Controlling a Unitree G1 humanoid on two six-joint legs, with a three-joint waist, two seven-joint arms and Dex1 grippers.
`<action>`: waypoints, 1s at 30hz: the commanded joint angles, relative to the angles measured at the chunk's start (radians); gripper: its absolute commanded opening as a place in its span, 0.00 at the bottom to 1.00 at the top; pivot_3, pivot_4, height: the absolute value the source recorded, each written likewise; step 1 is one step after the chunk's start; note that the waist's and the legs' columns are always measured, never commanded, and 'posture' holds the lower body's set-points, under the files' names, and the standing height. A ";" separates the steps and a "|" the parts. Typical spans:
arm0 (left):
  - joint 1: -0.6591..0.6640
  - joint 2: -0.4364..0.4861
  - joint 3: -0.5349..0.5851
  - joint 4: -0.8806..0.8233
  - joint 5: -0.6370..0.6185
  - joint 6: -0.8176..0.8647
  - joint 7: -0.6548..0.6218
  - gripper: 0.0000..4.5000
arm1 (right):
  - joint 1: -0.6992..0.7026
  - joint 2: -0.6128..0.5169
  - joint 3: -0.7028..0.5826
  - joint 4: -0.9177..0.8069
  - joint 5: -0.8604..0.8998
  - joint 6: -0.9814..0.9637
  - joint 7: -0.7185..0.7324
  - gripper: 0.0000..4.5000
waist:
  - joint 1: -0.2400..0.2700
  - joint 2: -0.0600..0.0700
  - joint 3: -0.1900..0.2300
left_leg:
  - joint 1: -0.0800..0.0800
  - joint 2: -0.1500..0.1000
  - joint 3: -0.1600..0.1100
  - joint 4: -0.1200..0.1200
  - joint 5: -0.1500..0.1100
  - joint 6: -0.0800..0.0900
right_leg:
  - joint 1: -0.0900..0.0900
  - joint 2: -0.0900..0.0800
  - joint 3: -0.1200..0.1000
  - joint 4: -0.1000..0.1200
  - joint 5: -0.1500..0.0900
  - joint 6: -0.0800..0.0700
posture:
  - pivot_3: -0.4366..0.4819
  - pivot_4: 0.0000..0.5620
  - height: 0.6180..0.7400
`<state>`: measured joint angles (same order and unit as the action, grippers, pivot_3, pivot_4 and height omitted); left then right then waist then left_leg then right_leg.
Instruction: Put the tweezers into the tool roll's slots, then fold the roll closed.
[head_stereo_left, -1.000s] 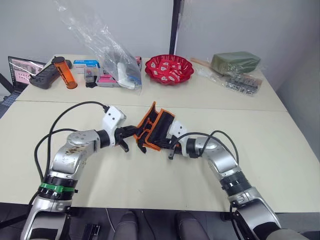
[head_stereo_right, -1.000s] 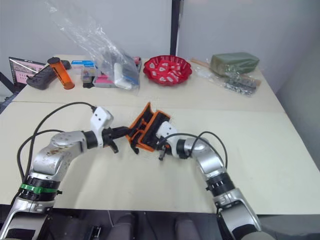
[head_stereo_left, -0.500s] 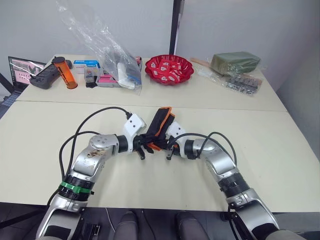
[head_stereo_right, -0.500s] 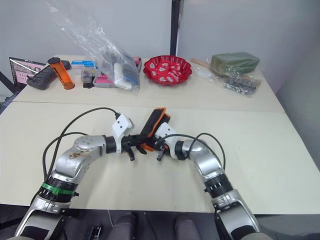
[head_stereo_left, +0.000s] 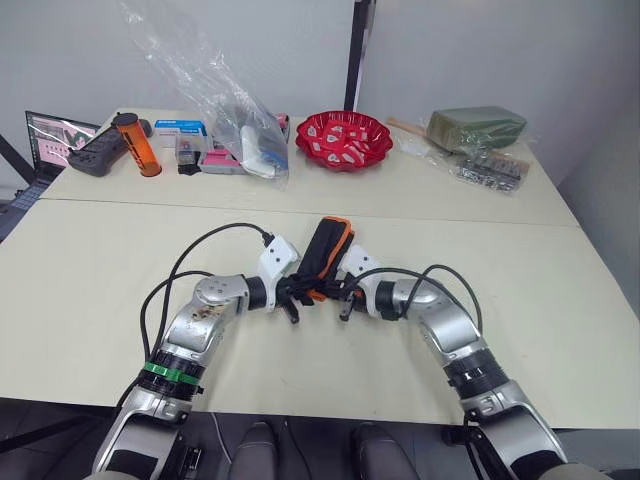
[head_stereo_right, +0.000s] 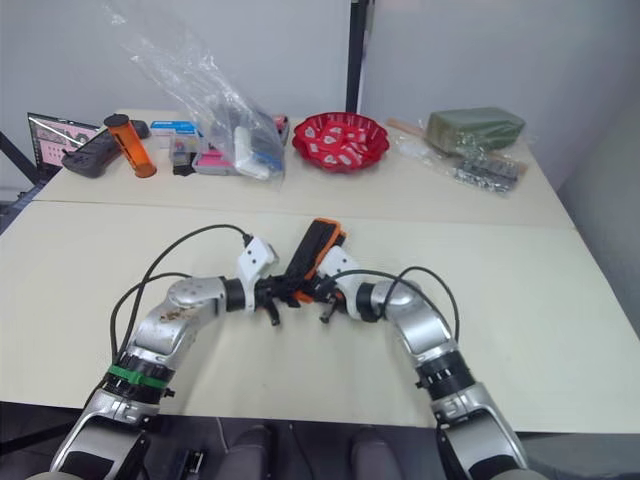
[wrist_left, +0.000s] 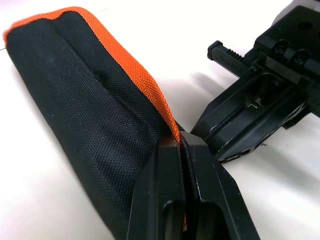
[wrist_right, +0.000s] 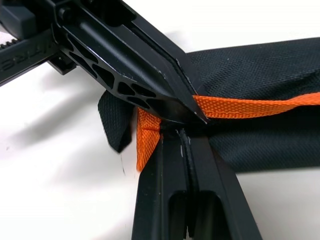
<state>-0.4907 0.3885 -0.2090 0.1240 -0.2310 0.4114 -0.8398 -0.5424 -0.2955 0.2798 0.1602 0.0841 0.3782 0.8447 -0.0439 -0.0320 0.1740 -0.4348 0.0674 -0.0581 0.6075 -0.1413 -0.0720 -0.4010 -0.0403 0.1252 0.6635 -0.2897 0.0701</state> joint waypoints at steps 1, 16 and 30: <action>0.032 -0.024 -0.066 0.056 0.029 0.003 -0.033 0.00 | -0.008 -0.006 -0.036 -0.089 0.039 0.009 0.002 0.00 | 0.000 0.000 0.000 | 0.000 0.000 0.000 0.000 0.000 0.000 | 0.000 0.000 0.000 0.000 0.000 0.000 | 0.48 0.27 0.91; 0.029 -0.023 -0.075 0.117 0.083 -0.033 -0.056 0.00 | -0.110 -0.067 -0.160 -0.160 0.221 0.168 0.048 0.00 | -0.002 0.003 -0.002 | 0.012 0.000 0.000 -0.002 0.000 0.000 | 0.013 0.000 0.000 -0.005 0.000 0.000 | 0.48 0.27 0.91; 0.050 0.003 -0.055 0.051 0.071 -0.006 -0.065 0.00 | -0.234 0.099 -0.048 0.567 -0.031 -0.197 -0.075 0.00 | -0.006 0.004 -0.005 | 0.012 0.000 0.000 -0.005 -0.001 0.001 | 0.013 0.000 0.000 -0.006 0.000 0.000 | 0.48 0.27 0.91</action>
<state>-0.4856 0.3761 -0.2209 0.1671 -0.1689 0.3569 -0.8728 -0.7994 -0.1793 0.2245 0.6509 0.1037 0.1724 0.8042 -0.0503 -0.0278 0.1690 -0.4216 0.0674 -0.0580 0.6028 -0.1419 -0.0713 -0.3877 -0.0404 0.1250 0.6578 -0.2901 0.0706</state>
